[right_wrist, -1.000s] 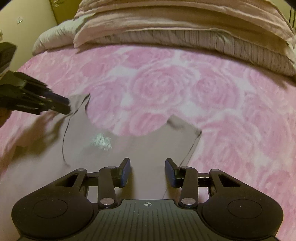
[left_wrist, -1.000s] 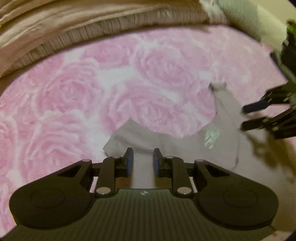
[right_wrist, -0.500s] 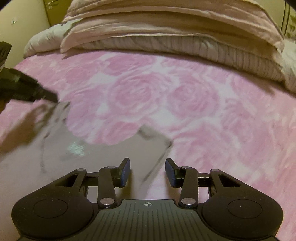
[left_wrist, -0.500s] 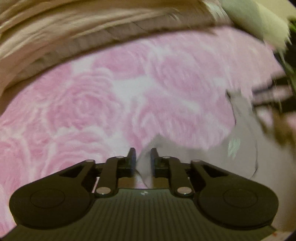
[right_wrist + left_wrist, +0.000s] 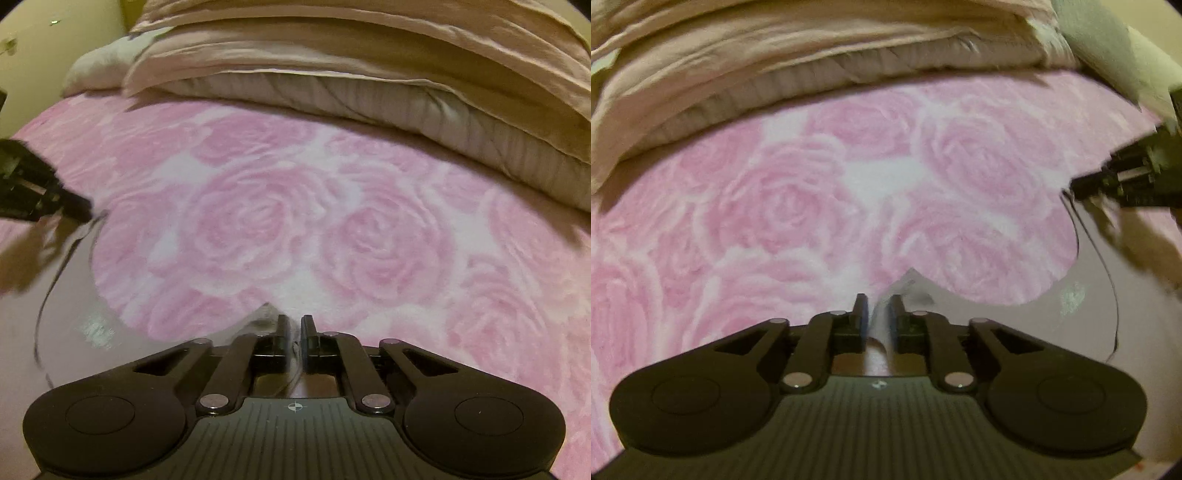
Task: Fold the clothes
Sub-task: 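Pull the straps away from the hem with both grippers to smooth the top flat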
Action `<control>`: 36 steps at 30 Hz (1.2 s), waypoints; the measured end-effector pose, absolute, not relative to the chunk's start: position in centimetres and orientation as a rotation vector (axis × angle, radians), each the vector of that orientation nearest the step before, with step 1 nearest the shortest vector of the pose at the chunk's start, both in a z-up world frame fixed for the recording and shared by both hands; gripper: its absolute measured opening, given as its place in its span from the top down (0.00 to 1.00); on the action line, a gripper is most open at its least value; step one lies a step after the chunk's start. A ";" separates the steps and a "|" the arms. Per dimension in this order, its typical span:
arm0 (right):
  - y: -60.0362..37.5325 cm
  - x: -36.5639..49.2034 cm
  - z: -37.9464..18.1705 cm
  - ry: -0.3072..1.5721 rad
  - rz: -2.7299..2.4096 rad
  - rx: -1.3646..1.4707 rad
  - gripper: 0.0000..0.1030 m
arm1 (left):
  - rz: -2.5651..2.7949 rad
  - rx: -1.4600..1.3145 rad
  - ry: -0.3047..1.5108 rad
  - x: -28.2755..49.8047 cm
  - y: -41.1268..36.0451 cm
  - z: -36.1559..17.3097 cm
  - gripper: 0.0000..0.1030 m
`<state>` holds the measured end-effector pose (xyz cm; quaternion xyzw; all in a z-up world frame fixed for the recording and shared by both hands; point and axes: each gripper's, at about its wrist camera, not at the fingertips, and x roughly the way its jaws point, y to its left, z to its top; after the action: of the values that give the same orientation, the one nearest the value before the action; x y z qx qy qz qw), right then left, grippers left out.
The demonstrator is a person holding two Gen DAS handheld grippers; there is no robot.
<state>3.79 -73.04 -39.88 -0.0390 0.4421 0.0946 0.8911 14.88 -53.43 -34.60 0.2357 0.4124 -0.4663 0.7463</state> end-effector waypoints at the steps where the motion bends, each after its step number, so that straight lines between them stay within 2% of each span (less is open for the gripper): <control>1: -72.7 3.4 -39.8 0.908 0.165 -0.111 0.80 | -1.001 0.519 0.890 14.8 -53.0 -34.2 0.80; 2: -72.4 2.9 -39.5 0.898 0.119 -0.142 0.58 | -0.979 0.515 0.872 14.9 -52.5 -33.7 0.80; 3: -72.3 2.6 -39.2 0.893 0.089 -0.144 0.52 | -0.960 0.504 0.864 14.8 -51.9 -33.2 0.81; 8: -70.5 -2.5 -36.3 0.893 0.090 0.068 0.51 | -0.968 0.475 0.895 11.9 -48.6 -31.2 0.81; 14: -64.5 -11.2 -36.7 1.010 0.231 0.192 0.51 | -1.080 0.535 1.027 3.1 -43.9 -33.0 0.81; 16: -63.3 -14.4 -38.0 1.084 0.226 0.188 0.51 | -1.072 0.548 1.023 0.7 -41.5 -33.5 0.81; 22: -62.2 -22.6 -37.0 1.093 0.129 0.093 0.51 | -1.017 0.540 1.068 -2.0 -34.9 -32.2 0.81; 30: -59.5 -30.3 -35.5 1.314 -0.144 0.061 0.49 | -0.988 0.550 1.114 -6.6 -26.1 -28.5 0.82; 36: -56.1 -34.8 -30.2 1.251 -0.293 0.222 0.42 | -0.998 0.545 1.123 -9.3 -23.1 -25.1 0.82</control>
<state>-34.79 -56.14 -30.22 0.1031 0.5822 -0.1361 0.7949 -9.26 -23.06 -25.11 0.2445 0.5037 -0.4477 0.6972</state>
